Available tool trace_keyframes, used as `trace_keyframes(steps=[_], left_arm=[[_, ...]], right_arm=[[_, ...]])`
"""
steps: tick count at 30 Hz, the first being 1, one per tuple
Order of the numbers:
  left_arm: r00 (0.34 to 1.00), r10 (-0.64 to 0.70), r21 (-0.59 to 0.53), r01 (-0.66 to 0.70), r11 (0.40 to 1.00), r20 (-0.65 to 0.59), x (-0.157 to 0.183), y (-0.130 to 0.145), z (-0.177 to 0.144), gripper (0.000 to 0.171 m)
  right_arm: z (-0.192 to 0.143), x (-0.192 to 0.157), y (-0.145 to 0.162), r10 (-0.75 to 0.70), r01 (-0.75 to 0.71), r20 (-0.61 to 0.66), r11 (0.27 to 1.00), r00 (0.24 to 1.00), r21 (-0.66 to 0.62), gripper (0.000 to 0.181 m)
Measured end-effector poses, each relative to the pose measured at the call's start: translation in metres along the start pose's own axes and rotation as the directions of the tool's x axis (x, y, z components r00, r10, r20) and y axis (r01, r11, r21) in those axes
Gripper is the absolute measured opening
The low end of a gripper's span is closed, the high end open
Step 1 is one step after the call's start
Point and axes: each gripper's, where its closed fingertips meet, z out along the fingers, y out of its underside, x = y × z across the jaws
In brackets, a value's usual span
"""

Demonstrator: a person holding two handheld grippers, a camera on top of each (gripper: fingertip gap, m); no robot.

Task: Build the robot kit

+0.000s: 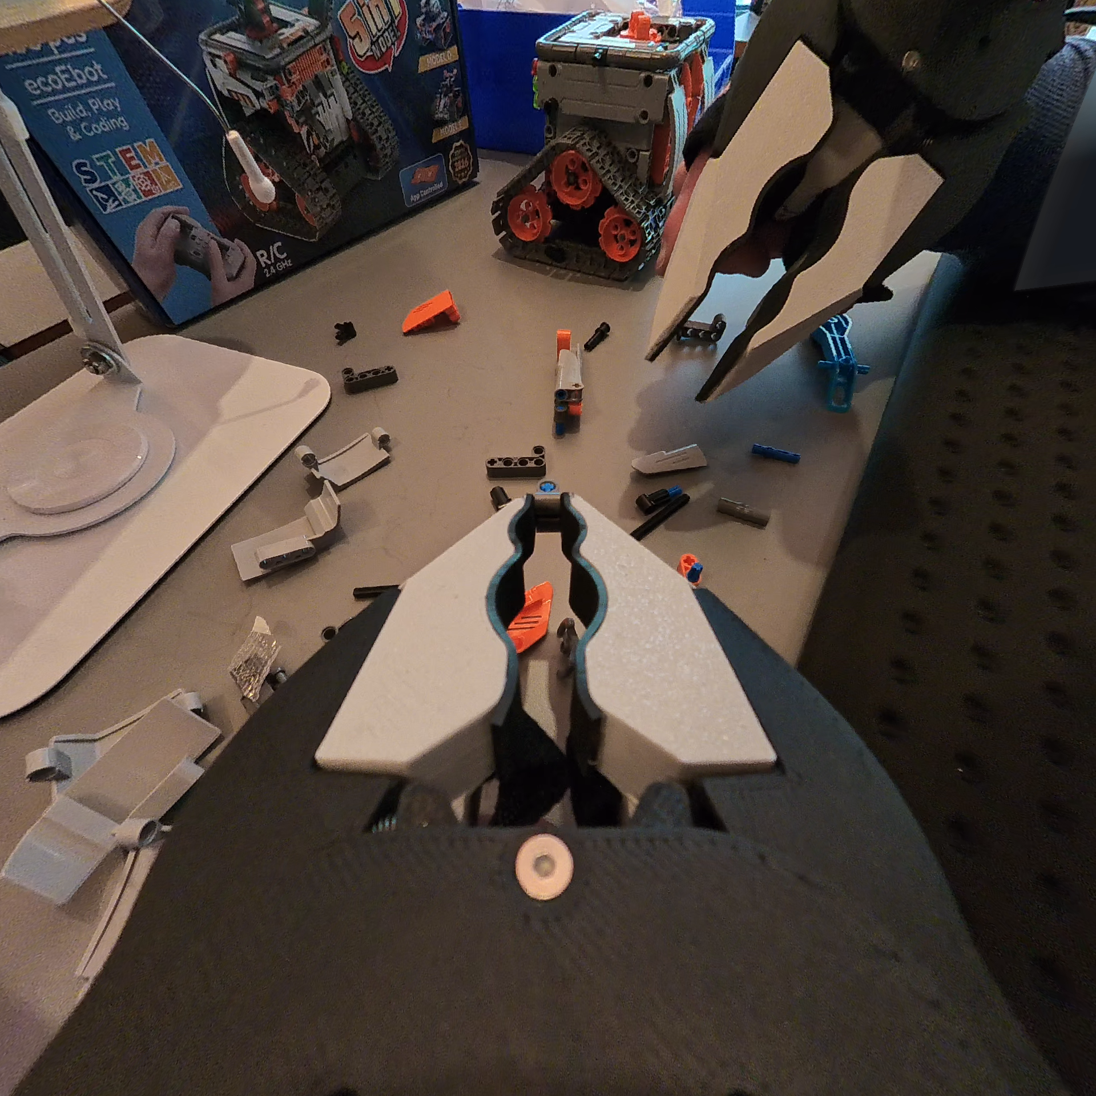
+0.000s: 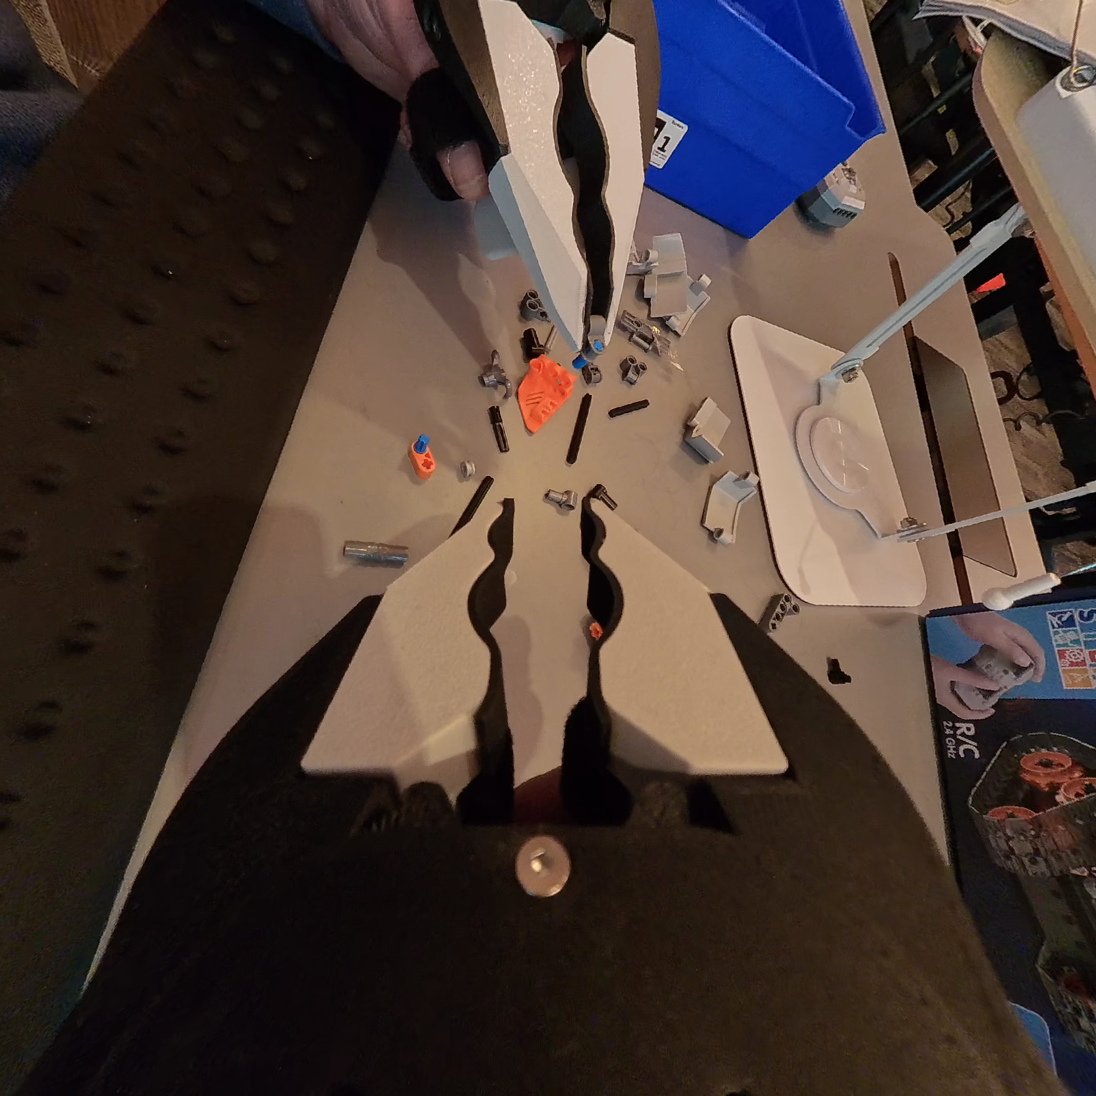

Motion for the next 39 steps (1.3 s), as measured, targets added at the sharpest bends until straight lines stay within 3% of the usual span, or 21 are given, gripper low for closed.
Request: trace_keyframes(steps=[11, 19, 24, 31, 35, 39], left_arm=[[1.0, 0.004, -0.008, -0.004, 1.0, 0.005, -0.003, 0.002, 0.001, 0.006], [1.0, 0.03, -0.014, -0.03, 0.999, 0.004, 0.0, 0.001, 0.003, 0.006], [0.999, 0.046, -0.021, -0.046, 0.999, 0.005, 0.001, 0.002, 0.005, 0.006], [0.995, 0.072, -0.011, -0.071, 0.997, 0.074, -0.008, -0.004, -0.001, 0.006], [0.983, 0.057, 0.054, -0.067, 0.996, 0.177, -0.024, -0.019, -0.023, 0.006], [0.96, 0.069, 0.058, -0.088, 0.994, 0.272, -0.031, -0.018, -0.042, 0.006]], right_arm=[[-0.016, 0.014, 0.0, -0.002, 0.001, -0.058, 1.0, 0.998, -0.009, 0.02], [-0.085, 0.045, -0.001, 0.102, -0.103, -0.217, 0.995, 0.971, 0.004, 0.024], [-0.113, 0.022, 0.024, 0.174, -0.191, -0.216, 0.98, 0.961, -0.057, 0.027], [-0.1, -0.016, 0.051, 0.242, -0.261, -0.151, 0.958, 0.958, -0.12, 0.027], [-0.094, -0.012, 0.052, 0.245, -0.264, -0.162, 0.958, 0.956, -0.115, 0.027], [-0.094, 0.0, 0.051, 0.229, -0.253, -0.185, 0.96, 0.956, -0.117, 0.028]])
